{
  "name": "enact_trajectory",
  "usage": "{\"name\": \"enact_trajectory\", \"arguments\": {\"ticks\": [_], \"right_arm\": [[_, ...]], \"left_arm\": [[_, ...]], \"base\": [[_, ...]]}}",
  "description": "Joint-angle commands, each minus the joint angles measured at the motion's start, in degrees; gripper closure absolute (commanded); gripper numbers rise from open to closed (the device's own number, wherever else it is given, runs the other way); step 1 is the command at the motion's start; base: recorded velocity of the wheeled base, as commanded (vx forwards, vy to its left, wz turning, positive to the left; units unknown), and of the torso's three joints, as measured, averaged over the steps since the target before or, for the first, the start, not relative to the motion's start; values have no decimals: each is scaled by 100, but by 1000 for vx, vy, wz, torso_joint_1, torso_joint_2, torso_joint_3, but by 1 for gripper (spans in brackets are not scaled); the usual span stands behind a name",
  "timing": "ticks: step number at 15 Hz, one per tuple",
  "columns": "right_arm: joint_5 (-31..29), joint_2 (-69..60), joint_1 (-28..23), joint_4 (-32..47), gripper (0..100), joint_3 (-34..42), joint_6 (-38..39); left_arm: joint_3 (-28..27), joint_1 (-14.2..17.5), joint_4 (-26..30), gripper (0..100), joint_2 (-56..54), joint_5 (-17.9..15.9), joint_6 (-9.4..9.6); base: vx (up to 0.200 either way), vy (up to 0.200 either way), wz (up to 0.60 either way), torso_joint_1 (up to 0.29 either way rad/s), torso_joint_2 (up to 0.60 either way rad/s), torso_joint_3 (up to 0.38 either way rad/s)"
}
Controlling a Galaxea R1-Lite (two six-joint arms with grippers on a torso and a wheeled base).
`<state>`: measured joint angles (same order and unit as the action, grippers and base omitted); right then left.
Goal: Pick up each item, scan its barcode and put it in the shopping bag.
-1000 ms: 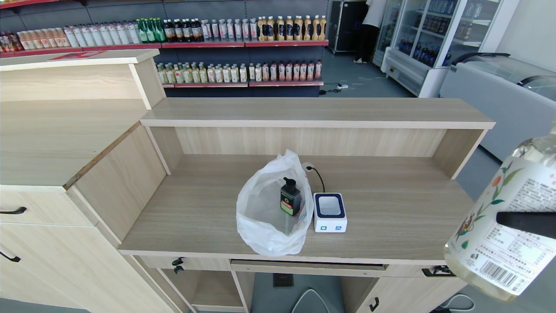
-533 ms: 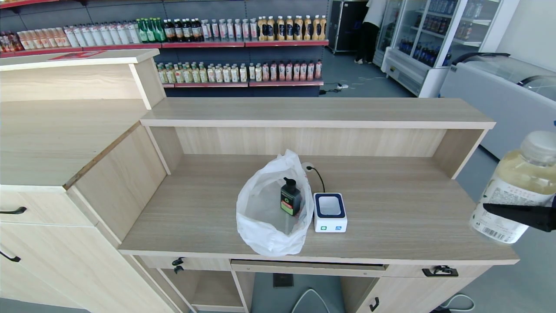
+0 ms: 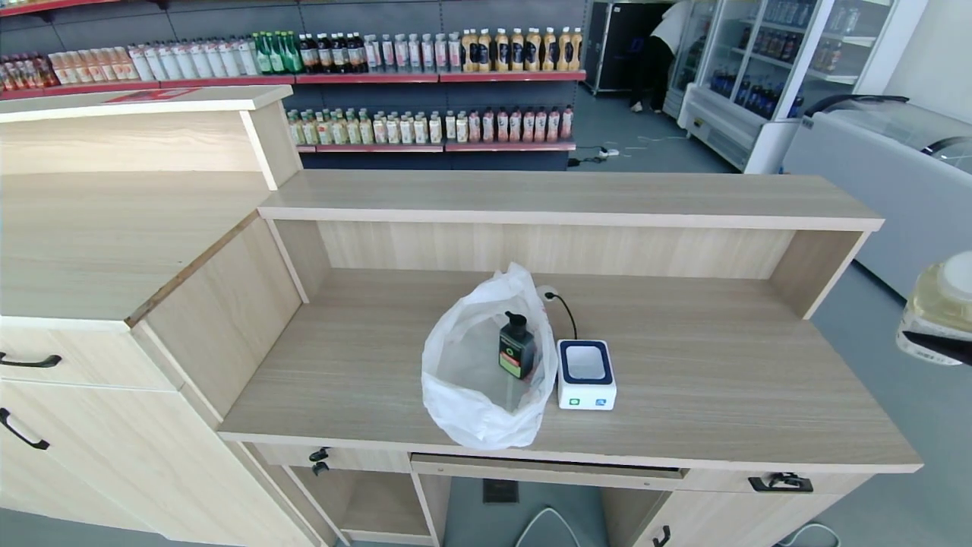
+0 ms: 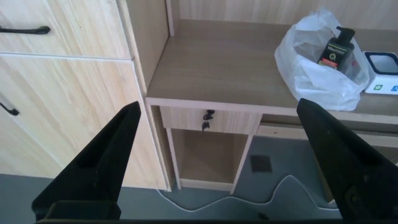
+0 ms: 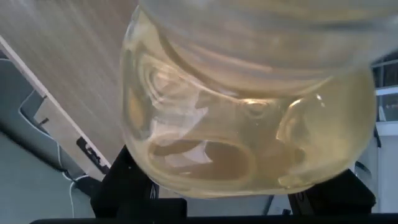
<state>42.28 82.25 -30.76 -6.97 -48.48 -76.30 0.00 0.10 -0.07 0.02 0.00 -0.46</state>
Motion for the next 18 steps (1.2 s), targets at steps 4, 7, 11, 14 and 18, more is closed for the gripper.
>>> {"name": "enact_trajectory", "arguments": {"ticks": [4, 7, 11, 14, 18], "right_arm": [[255, 968, -9, -894, 100, 93, -8], [659, 1645, 123, -1307, 100, -3, -78], [1977, 2480, 711, -1526, 100, -223, -113], [2109, 2840, 905, -1526, 100, -381, -219], [2197, 3289, 940, -1843, 100, -548, -517]], "left_arm": [[0, -1, -1, 0, -2, 0, -6], [0, -1, -1, 0, -2, 0, -6], [0, -1, -1, 0, -2, 0, 2], [0, -1, -1, 0, -2, 0, 2], [0, -1, -1, 0, -2, 0, -6]], "base": [[0, 0, 600, 6, -1, 2], [0, 0, 0, 0, 0, 0], [0, 0, 0, 0, 0, 0], [0, 0, 0, 0, 0, 0], [0, 0, 0, 0, 0, 0]]}}
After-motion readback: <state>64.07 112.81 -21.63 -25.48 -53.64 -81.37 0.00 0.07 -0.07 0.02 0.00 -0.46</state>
